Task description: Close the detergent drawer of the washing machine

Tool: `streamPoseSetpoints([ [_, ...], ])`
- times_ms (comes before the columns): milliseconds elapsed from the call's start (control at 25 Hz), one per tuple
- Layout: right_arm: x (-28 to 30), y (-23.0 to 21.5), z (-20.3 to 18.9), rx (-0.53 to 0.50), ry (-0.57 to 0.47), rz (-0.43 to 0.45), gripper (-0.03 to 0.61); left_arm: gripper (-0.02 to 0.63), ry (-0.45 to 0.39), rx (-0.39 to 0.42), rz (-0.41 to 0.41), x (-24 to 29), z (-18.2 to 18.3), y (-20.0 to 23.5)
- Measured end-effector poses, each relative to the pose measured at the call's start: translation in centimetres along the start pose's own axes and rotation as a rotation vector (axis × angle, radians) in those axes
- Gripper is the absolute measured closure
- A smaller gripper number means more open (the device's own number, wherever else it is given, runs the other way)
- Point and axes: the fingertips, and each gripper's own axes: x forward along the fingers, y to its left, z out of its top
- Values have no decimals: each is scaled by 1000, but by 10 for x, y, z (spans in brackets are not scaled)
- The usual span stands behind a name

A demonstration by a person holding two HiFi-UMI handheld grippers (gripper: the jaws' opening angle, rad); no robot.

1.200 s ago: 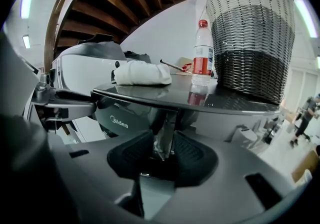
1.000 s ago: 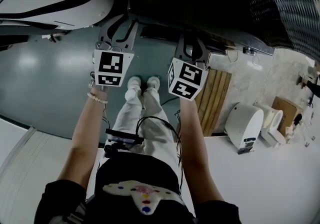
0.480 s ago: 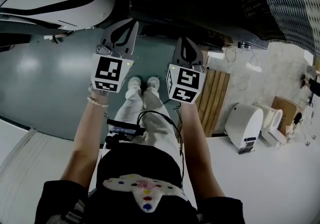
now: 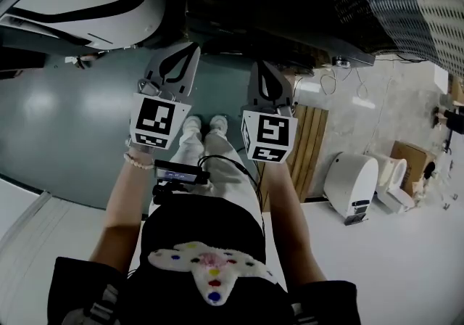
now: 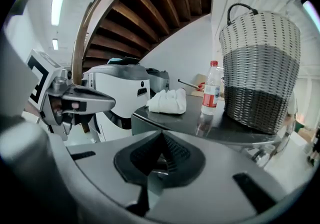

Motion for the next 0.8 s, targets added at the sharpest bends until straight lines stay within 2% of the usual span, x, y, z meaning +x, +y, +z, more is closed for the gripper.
streamPoseSetpoints([
  [200, -22, 0, 19, -4, -62, 21, 574, 603, -21, 8, 0, -16, 18, -9],
  [400, -41, 1, 33, -26, -91, 33, 574, 603, -73, 67, -8, -31, 47, -18],
  [800, -76, 0, 67, -70, -170, 27, 574, 603, -126, 81, 30, -60, 78, -22],
])
